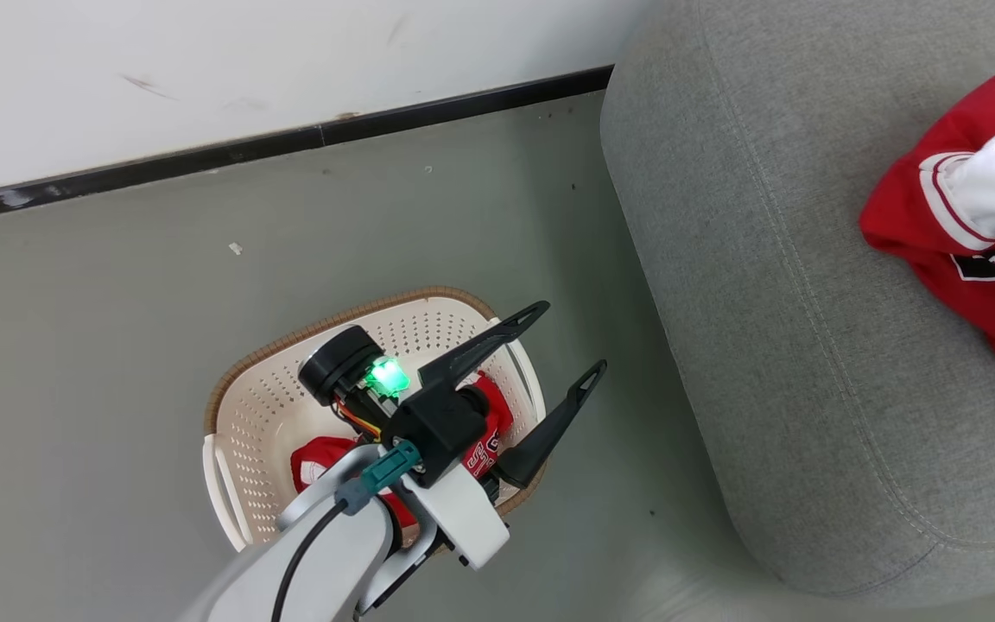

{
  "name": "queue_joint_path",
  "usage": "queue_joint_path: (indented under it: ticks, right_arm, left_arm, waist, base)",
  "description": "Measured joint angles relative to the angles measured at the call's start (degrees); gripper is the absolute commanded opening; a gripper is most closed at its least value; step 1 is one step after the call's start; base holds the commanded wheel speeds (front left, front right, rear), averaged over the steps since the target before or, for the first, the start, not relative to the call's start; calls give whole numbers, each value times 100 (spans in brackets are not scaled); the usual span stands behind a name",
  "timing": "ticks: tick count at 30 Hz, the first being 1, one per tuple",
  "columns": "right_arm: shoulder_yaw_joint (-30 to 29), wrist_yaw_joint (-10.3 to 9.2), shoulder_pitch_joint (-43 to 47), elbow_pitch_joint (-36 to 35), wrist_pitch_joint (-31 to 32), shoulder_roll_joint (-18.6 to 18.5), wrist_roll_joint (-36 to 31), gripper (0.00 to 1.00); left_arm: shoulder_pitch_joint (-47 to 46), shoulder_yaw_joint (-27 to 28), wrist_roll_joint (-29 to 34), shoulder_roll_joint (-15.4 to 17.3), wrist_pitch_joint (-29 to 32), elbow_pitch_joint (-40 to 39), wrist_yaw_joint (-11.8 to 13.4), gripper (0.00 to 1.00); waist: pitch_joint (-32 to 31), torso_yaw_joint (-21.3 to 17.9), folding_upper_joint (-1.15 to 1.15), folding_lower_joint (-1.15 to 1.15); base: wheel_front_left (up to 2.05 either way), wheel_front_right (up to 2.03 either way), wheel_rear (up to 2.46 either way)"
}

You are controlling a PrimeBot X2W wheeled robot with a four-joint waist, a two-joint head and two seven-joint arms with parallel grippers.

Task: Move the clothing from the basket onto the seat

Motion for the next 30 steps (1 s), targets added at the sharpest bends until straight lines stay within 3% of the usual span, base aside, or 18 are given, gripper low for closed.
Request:
queue_joint_path:
  ticks: [15, 30]
  right_arm:
    - [252, 0, 646, -1466, 0, 181, -464, 100]
    - [583, 0, 1171, -2235, -25, 954, -1079, 100]
  left_arm:
    - [438, 590, -256, 153, -493, 389, 354, 100]
    - [1269, 1510, -657, 307, -704, 772, 969, 100]
  waist:
    - [-515, 0, 0, 0]
    - [-1183, 305, 0, 0]
  base:
    - [0, 0, 0]
    - [0, 0, 0]
